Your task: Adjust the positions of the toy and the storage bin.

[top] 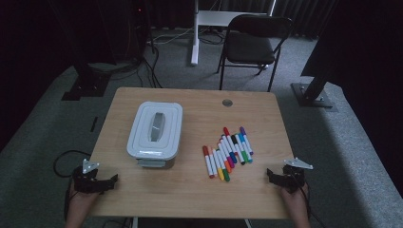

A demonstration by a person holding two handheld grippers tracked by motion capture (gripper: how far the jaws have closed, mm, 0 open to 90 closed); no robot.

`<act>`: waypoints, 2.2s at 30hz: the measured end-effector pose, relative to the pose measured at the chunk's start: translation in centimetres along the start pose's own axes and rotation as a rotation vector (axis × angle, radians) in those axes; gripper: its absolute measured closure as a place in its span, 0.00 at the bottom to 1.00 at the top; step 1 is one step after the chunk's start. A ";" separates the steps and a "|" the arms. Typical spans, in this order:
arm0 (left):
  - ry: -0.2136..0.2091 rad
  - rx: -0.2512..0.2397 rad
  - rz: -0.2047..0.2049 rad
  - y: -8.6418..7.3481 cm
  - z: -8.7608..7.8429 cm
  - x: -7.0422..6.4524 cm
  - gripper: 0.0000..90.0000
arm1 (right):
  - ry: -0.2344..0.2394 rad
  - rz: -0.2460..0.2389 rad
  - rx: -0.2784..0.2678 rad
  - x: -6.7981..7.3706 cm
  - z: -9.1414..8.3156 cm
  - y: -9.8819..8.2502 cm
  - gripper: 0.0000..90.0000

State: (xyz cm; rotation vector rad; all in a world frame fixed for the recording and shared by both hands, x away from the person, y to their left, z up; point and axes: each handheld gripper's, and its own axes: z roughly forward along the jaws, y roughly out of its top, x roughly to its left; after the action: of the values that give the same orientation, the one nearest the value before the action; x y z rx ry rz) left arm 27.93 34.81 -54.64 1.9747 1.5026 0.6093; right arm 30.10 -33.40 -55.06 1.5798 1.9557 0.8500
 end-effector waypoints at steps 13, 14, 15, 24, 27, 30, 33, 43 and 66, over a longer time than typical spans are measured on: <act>-0.001 0.002 0.002 0.0 0.0 0.0 0.00 | 0.000 0.001 0.002 0.0 0.0 0.0 0.14; -0.001 0.002 0.002 0.0 0.0 0.0 0.01 | -0.001 -0.001 0.002 0.0 0.0 0.0 0.14; 0.001 0.002 -0.001 0.0 0.0 0.0 0.00 | -0.001 -0.001 0.003 0.0 0.0 0.0 0.14; 0.012 -0.008 0.028 0.7 0.1 -0.4 0.01 | 0.001 -0.021 0.010 1.1 0.0 0.6 0.13; 0.003 -0.017 0.025 1.3 0.5 -0.3 0.01 | 0.020 -0.029 -0.007 1.8 -0.2 1.4 0.13; -0.012 -0.029 0.018 1.7 0.9 -0.2 0.01 | 0.066 -0.016 -0.035 2.7 -0.4 2.6 0.13; -0.016 -0.042 0.013 2.2 1.3 -0.1 0.01 | 0.107 -0.036 -0.048 4.0 -0.2 3.8 0.13; -0.039 -0.079 0.018 3.5 2.6 0.3 0.01 | 0.168 -0.118 -0.059 8.2 1.7 7.0 0.13; -0.068 -0.116 0.058 6.8 5.4 0.0 0.01 | 0.275 -0.211 -0.060 17.2 6.8 13.8 0.13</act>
State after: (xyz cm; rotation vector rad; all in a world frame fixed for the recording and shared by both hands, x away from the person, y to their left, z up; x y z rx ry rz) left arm 36.29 32.50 -53.93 1.9359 1.3433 0.6333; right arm 40.53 -13.52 -49.57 1.2481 2.2167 1.0710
